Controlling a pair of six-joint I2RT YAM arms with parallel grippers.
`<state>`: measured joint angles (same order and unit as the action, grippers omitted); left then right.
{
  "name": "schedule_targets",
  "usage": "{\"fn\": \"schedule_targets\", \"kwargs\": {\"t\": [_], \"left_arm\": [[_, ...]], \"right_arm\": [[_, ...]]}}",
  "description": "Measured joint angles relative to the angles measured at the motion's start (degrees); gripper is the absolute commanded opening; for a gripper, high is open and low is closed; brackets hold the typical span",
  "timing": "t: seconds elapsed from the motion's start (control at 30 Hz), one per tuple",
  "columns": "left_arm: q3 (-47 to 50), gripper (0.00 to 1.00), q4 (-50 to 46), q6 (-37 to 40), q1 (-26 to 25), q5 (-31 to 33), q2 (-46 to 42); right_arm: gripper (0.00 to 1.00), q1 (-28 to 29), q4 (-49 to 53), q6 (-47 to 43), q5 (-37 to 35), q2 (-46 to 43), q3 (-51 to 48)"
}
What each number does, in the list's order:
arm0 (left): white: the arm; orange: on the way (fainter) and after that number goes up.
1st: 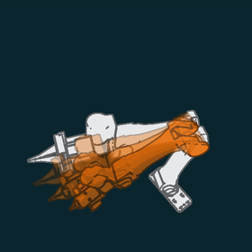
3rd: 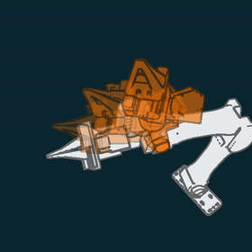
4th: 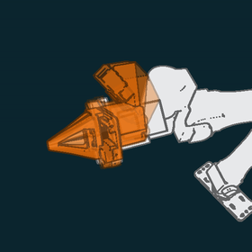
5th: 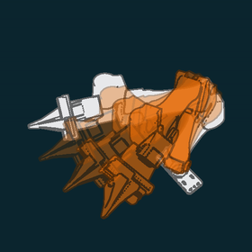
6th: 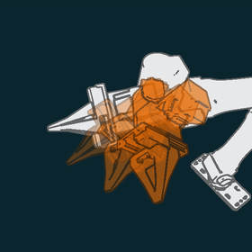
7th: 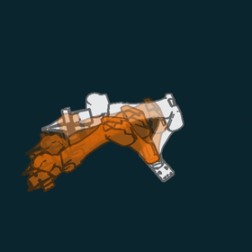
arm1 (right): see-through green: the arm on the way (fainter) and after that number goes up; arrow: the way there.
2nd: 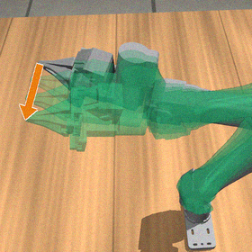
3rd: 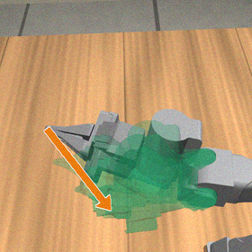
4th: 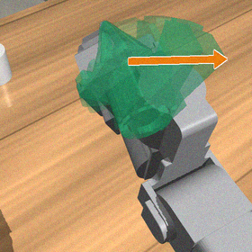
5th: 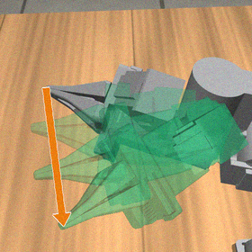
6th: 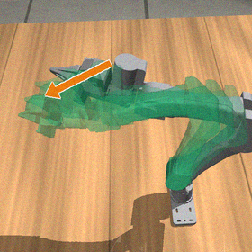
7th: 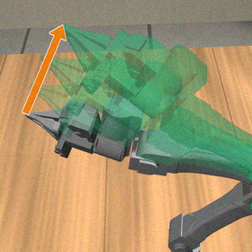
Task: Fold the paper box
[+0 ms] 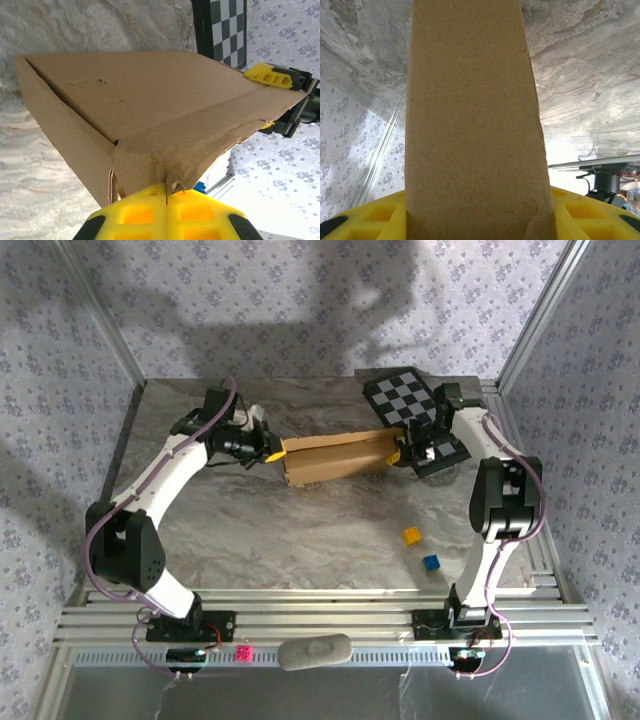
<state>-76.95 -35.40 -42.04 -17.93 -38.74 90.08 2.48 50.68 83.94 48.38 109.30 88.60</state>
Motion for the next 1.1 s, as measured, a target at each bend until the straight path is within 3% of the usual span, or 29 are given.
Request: {"fn": "schedule_targets", "kwargs": {"t": [0.33, 0.63, 0.8, 1.1], "left_arm": [[0.0, 0.0, 0.1, -7.1, 0.7, -4.4, 0.0], [3.8, 0.0, 2.9, -8.0, 0.7, -7.1, -0.2], [3.8, 0.0, 1.9, -5.1, 0.8, -7.4, -0.3], [-4.4, 0.0, -11.0, 6.8, 2.4, -7.1, 2.2]], "right_arm": [[0.39, -0.2, -0.7, 0.2, 0.8, 0.0, -0.8], [0.38, -0.2, -2.6, 1.8, 0.5, 0.0, -1.5], [0.38, -0.2, -2.6, 1.8, 0.5, 0.0, -1.5], [0.38, 0.1, -2.6, 1.8, 1.7, 0.2, -1.4]]}}
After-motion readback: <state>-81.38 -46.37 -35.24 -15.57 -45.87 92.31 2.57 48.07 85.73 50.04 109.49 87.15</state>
